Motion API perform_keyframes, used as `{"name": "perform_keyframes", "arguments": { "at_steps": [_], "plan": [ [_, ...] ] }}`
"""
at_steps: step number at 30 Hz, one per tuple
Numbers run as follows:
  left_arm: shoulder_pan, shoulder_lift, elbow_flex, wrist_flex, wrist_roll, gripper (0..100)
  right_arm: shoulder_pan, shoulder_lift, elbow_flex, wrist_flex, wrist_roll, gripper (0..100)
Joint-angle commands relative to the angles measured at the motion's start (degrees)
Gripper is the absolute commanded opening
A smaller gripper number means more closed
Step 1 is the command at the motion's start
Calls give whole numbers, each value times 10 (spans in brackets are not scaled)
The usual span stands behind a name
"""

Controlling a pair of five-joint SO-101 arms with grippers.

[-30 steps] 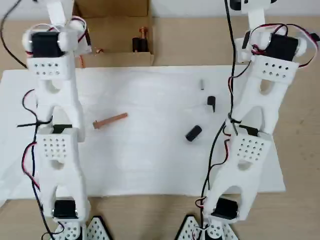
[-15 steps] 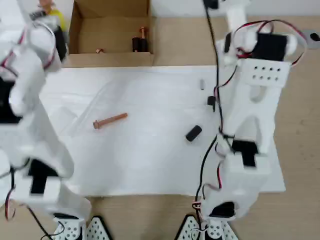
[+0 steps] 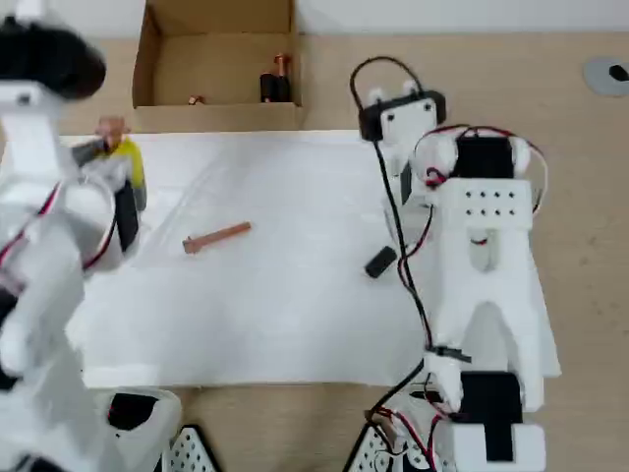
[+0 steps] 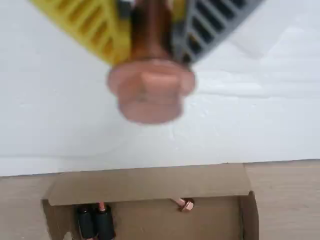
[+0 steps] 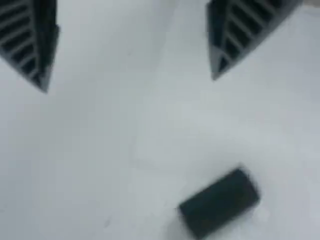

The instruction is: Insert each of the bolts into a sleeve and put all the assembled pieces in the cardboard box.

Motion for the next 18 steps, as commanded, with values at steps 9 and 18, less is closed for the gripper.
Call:
{"name": "perform_keyframes", "arguments": {
  "at_steps": [9, 18],
  "plan": [
    [4, -326, 458, -256, -3, 9, -81, -36, 39, -13, -94, 246],
    [-40, -509, 766, -447, -4, 9, -83, -36, 167, -107, -256, 246]
  ]
}}
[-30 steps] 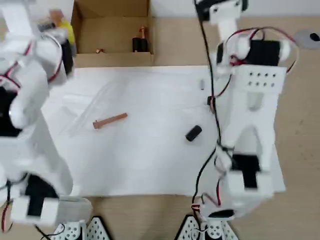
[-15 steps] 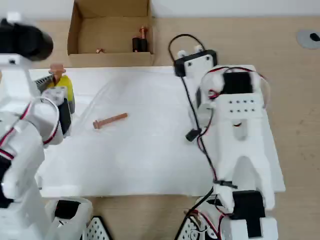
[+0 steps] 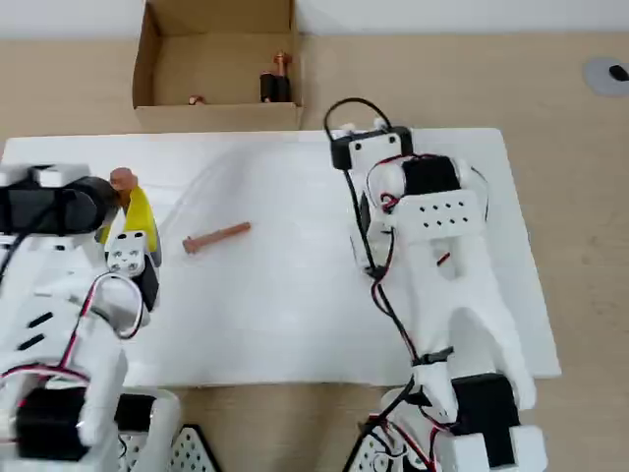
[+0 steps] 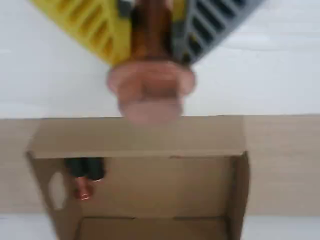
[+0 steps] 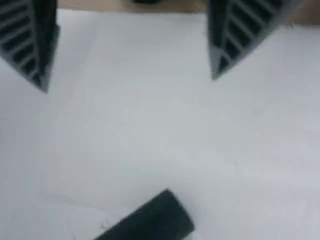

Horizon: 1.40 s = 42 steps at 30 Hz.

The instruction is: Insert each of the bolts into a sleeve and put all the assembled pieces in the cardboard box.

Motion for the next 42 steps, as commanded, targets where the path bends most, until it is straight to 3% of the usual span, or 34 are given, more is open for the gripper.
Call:
{"name": "perform_keyframes", "arguments": {
  "at_steps": [1, 4, 10, 17, 26, 34, 42],
  "plan": [
    [-16, -43, 71, -62, -4, 9, -7, -26, 36, -51, -120, 246],
    [-18, -48, 91, -68, -10, 9, -7, -26, 71, -111, -187, 246],
    [-18, -51, 114, -68, -45, 9, -8, -25, 148, -256, -251, 246],
    [-18, -51, 119, -69, -55, 9, -8, -25, 237, -380, -260, 246],
    [-18, -51, 118, -69, -55, 9, -7, -25, 303, -431, -263, 239],
    [-18, -51, 113, -68, -55, 9, -6, -25, 309, -434, -258, 7],
    [-19, -51, 113, -64, -55, 9, -5, -26, 310, -433, -250, 10]
  ]
}}
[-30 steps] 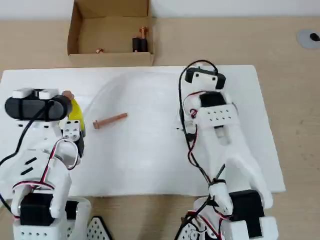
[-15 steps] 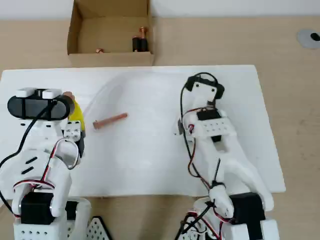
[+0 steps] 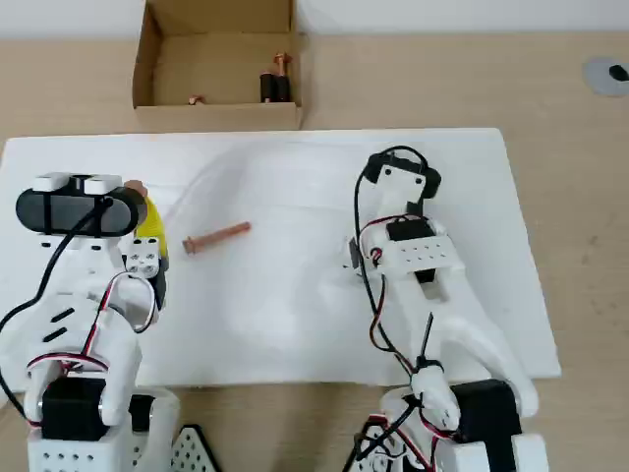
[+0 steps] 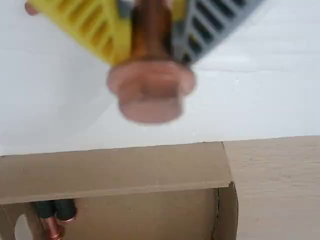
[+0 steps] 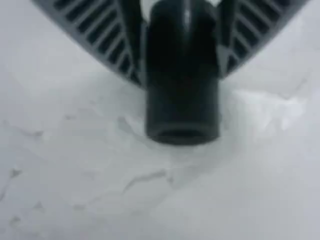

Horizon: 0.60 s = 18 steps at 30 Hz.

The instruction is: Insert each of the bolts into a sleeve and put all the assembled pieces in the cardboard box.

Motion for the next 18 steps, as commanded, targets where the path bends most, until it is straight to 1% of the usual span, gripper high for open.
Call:
{"name": "perform_keyframes", "arguments": {
  "at_steps": [1, 5, 8, 13, 18],
  "plan": [
    [-11, -7, -11, -12, -2, 9, -5, -10, 0, -4, 4, 10],
    [-11, -7, -27, -11, 0, 9, -2, -14, -22, -1, 22, 10],
    [-11, -7, -35, -15, 1, 9, 24, -15, -75, 5, 33, 10],
    [-48, -7, -48, -16, 2, 9, 72, -15, -235, 65, 65, 10],
    [-90, -8, -66, -16, 2, 9, 74, -15, -403, 147, 98, 10]
  ]
}}
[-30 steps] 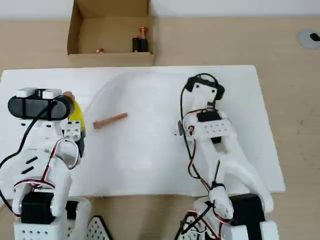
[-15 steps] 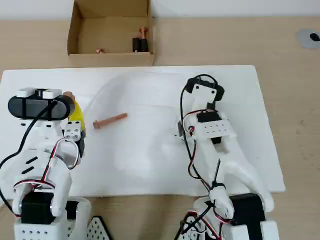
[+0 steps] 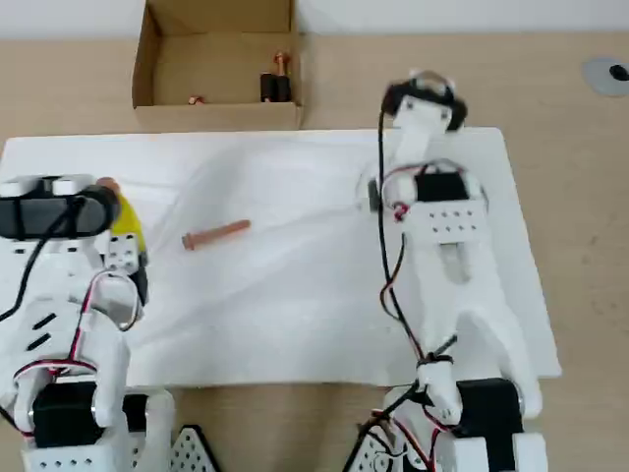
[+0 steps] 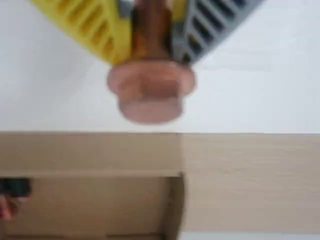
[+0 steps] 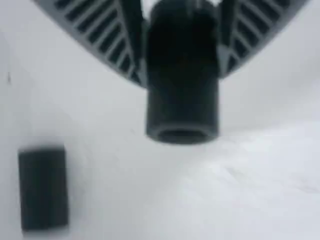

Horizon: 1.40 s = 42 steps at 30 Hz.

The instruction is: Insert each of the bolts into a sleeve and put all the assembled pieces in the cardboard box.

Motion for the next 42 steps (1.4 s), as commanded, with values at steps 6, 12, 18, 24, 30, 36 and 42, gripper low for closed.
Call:
{"name": "perform_keyframes", "arguments": {
  "at_steps": [6, 12, 18, 24, 30, 36, 42],
  "plan": [
    [-27, -8, -52, -15, 1, 9, 14, -16, -287, 106, 24, 10],
    [-26, -8, -88, -11, 4, 9, 15, -16, -413, 198, 49, 10],
    [-24, -8, -86, -15, 51, 9, 14, -38, -531, 308, 98, 10],
    [-4, -8, -85, -67, 74, 10, 12, -139, -593, 375, 236, 10],
    [10, -3, -64, -139, 73, 12, 15, -306, -492, 393, 297, 10],
    [93, -2, -48, -165, 75, 11, 12, -560, -161, 383, 302, 10],
    [173, 3, -52, -167, 127, 11, 11, -819, 172, 216, 305, 10]
  ]
}}
